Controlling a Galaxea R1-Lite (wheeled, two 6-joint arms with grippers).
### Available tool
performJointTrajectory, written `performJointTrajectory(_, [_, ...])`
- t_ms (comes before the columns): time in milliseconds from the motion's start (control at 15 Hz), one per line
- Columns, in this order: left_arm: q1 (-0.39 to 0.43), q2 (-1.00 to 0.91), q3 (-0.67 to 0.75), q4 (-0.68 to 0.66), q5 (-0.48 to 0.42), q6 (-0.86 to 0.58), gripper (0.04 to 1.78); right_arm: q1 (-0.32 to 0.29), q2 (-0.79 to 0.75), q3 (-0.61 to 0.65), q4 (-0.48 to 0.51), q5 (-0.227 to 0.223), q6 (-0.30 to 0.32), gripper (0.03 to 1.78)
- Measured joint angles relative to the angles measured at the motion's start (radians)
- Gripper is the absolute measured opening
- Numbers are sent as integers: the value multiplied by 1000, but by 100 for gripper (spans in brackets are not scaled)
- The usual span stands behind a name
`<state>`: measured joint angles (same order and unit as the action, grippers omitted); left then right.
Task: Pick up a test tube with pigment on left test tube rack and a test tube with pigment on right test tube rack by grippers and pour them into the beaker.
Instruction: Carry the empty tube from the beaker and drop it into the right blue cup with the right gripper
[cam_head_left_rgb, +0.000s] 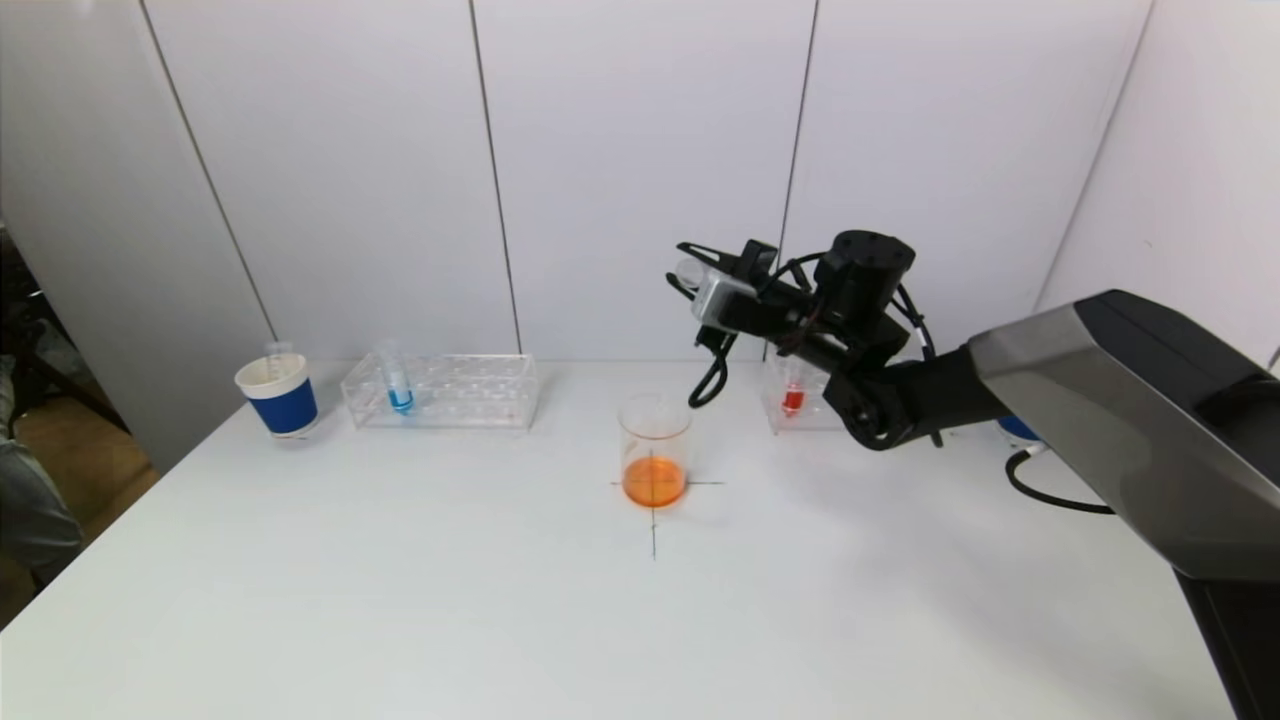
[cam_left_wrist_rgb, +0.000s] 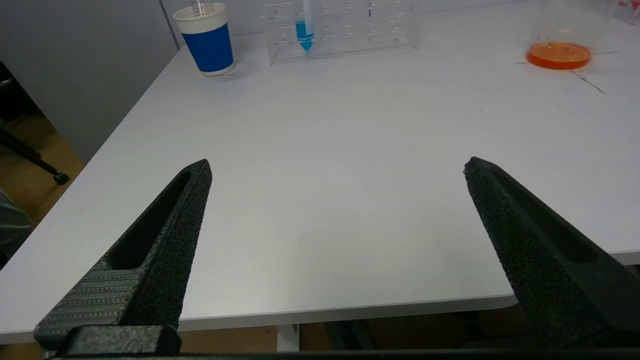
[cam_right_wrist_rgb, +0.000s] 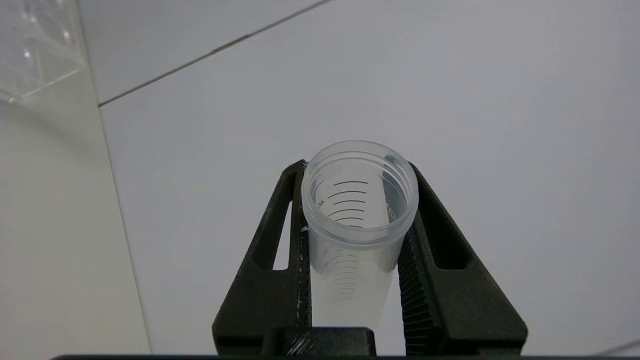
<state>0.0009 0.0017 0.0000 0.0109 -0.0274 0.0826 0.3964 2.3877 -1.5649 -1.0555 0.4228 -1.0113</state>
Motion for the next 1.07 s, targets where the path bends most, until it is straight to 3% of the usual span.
performJointTrajectory(133, [0,0,0,0,0,0,176,-3,-29,-11,13,-120,157,55])
performJointTrajectory(333, [0,0,0,0,0,0,176,-18,-74,-14,76,-279,307,55])
performJointTrajectory(600, [0,0,0,0,0,0,176,-89,-137,9,112,-303,349,55])
performJointTrajectory(1067, [0,0,0,0,0,0,176,-210,-180,10,165,-411,570,55])
